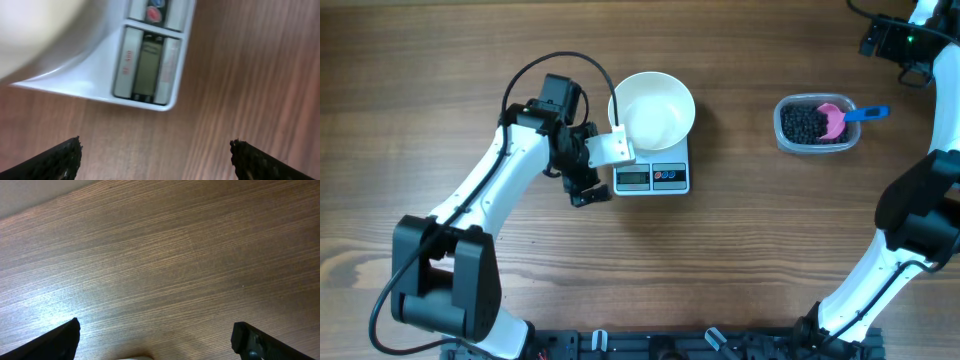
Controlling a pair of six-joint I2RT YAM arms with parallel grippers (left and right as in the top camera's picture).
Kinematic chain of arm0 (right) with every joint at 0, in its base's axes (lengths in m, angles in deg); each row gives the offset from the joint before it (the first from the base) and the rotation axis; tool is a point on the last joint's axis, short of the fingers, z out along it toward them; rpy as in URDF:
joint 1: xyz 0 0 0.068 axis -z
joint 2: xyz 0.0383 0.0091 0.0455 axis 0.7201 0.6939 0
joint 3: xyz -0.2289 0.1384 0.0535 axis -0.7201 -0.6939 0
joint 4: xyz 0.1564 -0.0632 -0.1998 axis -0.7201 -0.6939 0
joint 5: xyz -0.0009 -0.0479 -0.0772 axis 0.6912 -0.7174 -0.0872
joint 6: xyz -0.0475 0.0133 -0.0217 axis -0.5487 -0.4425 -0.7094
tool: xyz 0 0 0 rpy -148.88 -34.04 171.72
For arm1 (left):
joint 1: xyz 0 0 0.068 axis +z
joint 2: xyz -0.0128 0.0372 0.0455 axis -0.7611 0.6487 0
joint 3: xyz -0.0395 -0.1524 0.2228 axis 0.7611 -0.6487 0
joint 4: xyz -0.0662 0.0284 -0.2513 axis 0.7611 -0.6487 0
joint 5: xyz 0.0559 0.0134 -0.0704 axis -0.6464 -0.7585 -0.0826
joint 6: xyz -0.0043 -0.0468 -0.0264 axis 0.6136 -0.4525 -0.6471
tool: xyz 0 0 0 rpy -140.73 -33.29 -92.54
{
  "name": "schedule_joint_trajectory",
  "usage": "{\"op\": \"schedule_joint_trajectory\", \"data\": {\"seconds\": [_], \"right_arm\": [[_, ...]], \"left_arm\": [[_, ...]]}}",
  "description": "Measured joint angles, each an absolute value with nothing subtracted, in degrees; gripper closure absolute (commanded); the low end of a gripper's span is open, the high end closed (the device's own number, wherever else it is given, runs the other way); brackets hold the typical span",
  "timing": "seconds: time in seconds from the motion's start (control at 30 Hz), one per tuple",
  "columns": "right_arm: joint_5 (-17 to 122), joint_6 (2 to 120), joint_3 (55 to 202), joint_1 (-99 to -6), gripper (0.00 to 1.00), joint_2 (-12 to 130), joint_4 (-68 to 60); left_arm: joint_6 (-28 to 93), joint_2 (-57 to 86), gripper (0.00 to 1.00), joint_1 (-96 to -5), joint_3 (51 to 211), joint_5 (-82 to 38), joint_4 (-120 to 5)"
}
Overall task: Scoop item into bowl and weigh 150g on scale
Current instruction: 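Hold the left gripper beside the scale display, facing the readout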
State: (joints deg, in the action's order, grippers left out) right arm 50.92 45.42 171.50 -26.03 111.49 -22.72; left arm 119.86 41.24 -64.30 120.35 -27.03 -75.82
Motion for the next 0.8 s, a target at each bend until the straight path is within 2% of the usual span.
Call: {"op": "schedule_joint_trajectory", "data": {"seconds": [0.3,0.8], "right_arm": [[50.92,45.42,171.50,-26.03,0.00,111.49,-22.70],[50.92,45.42,171.50,-26.03,0.00,111.49,-22.70]], "left_arm": [[129.23,41.24,0.00,-61.59,120.35,-22.72,-77.35],[128.93,41.24,0.00,-61.61,120.33,-22.37,-72.81]]}}
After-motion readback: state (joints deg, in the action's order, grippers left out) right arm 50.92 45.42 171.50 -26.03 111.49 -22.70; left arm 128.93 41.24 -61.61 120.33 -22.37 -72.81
